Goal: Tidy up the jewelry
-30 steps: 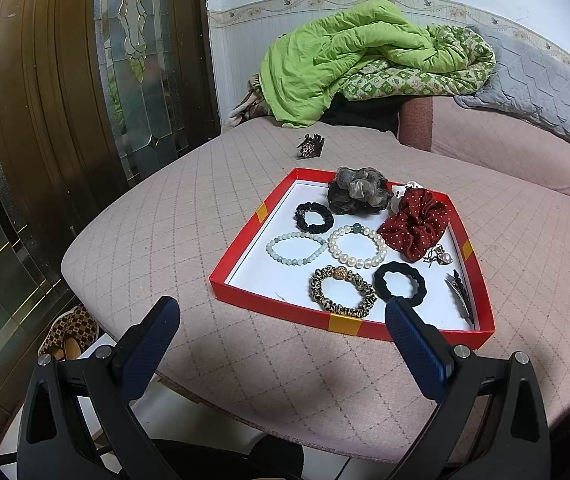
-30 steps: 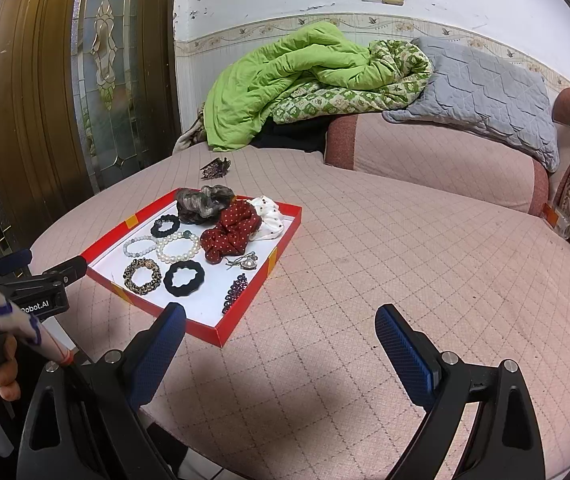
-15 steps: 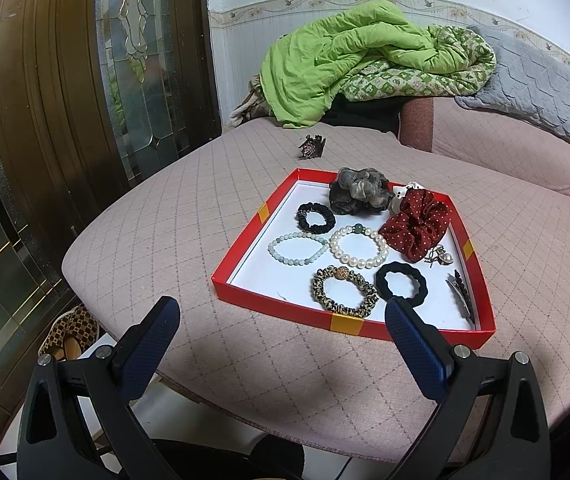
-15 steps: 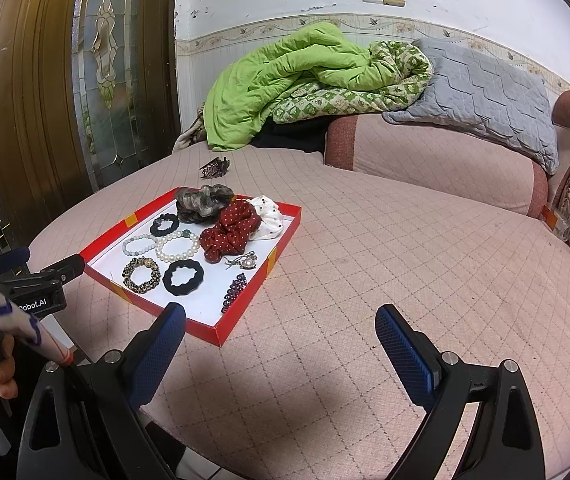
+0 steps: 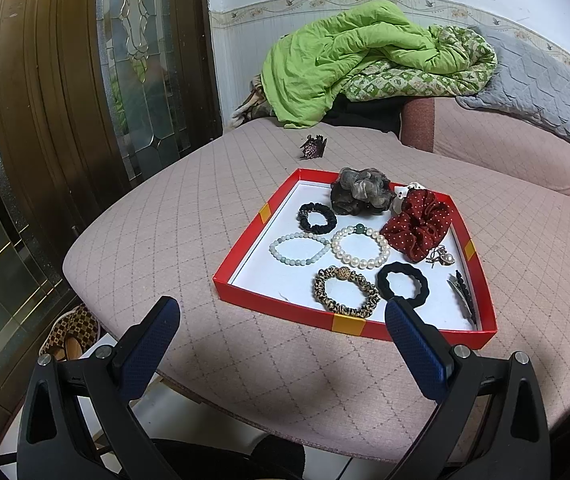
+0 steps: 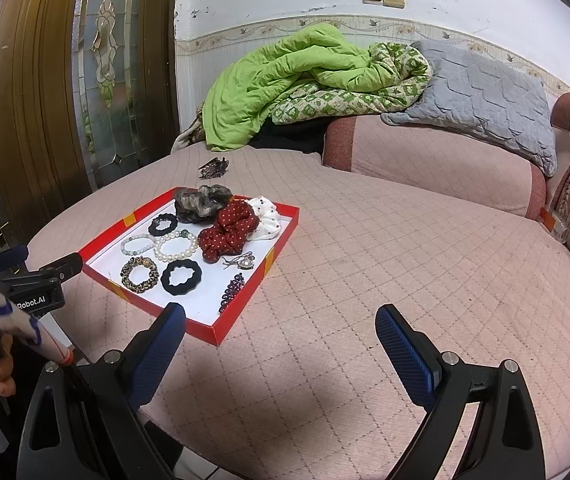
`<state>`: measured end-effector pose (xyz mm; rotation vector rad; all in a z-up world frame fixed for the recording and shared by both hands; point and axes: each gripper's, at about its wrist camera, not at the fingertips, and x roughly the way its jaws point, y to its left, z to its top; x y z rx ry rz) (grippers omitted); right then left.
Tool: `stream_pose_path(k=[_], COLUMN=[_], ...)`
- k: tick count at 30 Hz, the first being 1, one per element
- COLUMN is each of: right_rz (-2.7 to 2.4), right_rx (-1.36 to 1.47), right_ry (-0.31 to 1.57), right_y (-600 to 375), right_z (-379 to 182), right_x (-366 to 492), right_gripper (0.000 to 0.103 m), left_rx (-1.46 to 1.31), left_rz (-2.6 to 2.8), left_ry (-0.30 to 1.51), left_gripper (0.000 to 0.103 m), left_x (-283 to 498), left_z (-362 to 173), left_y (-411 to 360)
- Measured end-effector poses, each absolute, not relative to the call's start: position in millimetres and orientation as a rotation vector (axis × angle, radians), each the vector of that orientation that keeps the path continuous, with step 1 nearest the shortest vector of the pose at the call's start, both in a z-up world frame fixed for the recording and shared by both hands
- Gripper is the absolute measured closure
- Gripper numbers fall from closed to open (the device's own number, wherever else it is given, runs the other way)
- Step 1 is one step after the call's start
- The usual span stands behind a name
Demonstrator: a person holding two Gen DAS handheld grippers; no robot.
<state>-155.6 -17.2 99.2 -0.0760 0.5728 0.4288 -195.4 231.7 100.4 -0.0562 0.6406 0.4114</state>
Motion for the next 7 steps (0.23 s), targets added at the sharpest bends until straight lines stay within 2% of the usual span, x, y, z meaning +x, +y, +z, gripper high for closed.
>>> stream_pose_path(k=[7], right_rz=[0.391], right_rx=[-0.065], right_ry=[0.566], right_y=[-38.2], right_z=[102.8], right_x=[-155.4], right_gripper=[0.005], left_rx=[-0.013], left_rz=[0.377], left_ry=[0.669], left_gripper=[0.001], left_x=[-195.7], left_z=[102.6], left_y=[217.1])
